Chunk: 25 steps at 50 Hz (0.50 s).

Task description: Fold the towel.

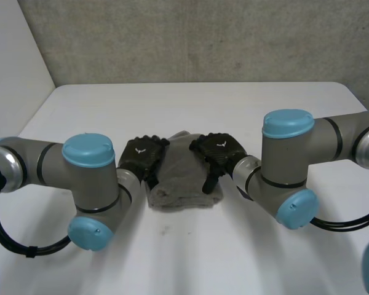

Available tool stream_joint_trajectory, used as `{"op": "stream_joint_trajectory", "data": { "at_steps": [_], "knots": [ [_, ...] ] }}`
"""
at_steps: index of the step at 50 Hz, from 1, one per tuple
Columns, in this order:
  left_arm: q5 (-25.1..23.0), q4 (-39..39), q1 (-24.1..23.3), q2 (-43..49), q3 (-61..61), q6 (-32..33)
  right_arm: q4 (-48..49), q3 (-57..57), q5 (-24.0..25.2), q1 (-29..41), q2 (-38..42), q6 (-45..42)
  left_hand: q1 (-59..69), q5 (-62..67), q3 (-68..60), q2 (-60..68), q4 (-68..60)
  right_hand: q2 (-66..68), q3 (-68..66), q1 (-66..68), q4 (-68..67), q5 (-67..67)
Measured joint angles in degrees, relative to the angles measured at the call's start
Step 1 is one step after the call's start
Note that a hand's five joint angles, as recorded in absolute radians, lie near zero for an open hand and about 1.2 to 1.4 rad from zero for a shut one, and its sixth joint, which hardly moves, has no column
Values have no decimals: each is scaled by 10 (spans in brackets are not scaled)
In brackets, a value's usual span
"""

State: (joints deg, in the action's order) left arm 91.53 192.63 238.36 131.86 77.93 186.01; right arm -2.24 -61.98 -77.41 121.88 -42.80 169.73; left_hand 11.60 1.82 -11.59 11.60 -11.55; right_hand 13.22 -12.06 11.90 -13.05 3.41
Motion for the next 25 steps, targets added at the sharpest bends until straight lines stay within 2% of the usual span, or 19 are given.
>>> {"op": "stream_joint_trajectory", "data": {
  "at_steps": [5, 9, 18, 21, 25],
  "knots": [
    [1, -13, 11, 1, 4, 39, -17, 28, 0, -6, 17, -25, 0, 0, 0, 0, 0, 0, 0, 0, 0, -1],
    [2, -16, 18, -25, 3, 58, -18, 41, -2, -11, -4, -34, 0, 0, 0, 0, 0, 0, 0, 0, 0, -1],
    [1, -20, 25, -136, -5, 55, -8, 38, -11, -39, -116, -28, 0, 0, 0, 0, 0, 0, 0, 0, 0, -1],
    [1, -32, 36, -194, -7, 52, 11, 22, -32, -66, -196, -15, 0, 0, 0, 0, 0, 0, 0, 0, 0, -2],
    [2, -67, 66, -262, -8, 34, 19, 6, -66, -93, -258, 1, 0, 0, 0, 0, 0, 0, 0, 0, 0, -2]
  ]
}}
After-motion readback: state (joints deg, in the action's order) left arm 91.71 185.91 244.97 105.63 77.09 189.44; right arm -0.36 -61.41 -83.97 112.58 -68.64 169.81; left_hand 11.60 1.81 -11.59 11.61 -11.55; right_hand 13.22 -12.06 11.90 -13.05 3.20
